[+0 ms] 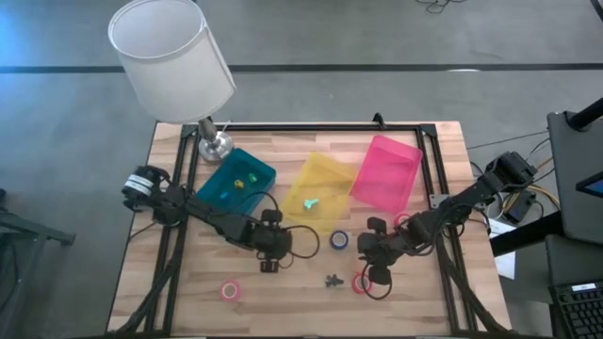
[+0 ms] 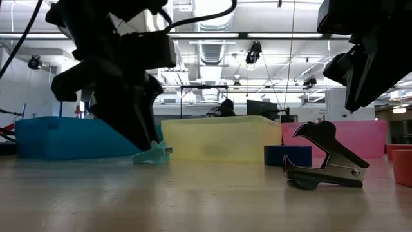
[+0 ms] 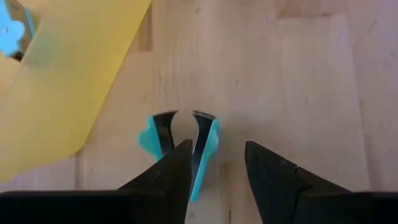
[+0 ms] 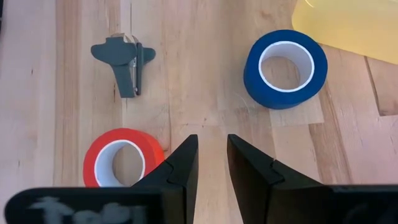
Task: Pick and place Stapler, Stapler remover, tape
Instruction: Put the light blue staple remover into the yellow bin
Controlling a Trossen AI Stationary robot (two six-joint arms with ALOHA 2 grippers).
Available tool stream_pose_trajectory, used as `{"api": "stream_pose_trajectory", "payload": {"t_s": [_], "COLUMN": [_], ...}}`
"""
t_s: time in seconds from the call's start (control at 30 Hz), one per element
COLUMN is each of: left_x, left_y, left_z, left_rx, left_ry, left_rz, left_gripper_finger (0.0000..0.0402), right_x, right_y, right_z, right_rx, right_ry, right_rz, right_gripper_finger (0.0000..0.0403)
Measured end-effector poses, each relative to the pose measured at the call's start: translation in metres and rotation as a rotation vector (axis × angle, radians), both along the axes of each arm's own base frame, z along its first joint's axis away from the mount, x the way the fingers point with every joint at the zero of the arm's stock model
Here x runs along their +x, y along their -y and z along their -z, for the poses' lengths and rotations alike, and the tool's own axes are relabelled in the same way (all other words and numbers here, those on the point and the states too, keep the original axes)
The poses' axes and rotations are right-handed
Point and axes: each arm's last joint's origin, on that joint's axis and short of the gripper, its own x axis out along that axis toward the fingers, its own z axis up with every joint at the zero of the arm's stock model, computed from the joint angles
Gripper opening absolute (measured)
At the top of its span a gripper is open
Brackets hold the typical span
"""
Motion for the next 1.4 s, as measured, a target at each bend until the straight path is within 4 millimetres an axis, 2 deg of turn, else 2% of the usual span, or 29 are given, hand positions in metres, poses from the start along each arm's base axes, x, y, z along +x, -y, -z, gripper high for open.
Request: {"api": "stream_pose_trajectory", "payload": {"t_s": [0.27,0.6,0.97,1.07,1.3,1.4], "left_x": [-0.003,0.001,0.004,0.005,0.005,0.007], "left_y": [-0.003,-0.015,-0.017,-0.017,-0.017,-0.017], "left_z": [0.009,0.011,0.015,0.015,0.014,0.01], "left_rx": [0.008,0.01,-0.014,-0.01,-0.006,0.004], "left_ry": [0.032,0.026,0.02,0.029,0.038,0.055], "left_rz": [-0.011,-0.038,-0.006,0.008,-0.001,-0.012], "left_gripper_finger": [0.0137,0.0131,0.0127,0.011,0.0035,0.0027], "right_x": [0.0,0.0,0.0,0.0,0.0,0.0], "right_y": [0.0,0.0,0.0,0.0,0.0,0.0], "right_z": [0.0,0.0,0.0,0.0,0.0,0.0], "right_rx": [0.0,0.002,0.002,0.001,0.002,0.002], "right_ry": [0.0,0.0,0.0,-0.001,-0.001,-0.001], "right_rz": [0.0,0.002,0.002,0.002,0.002,0.002], "right_gripper_finger": [0.0079,0.0079,0.0079,0.0079,0.0079,0.0079]}}
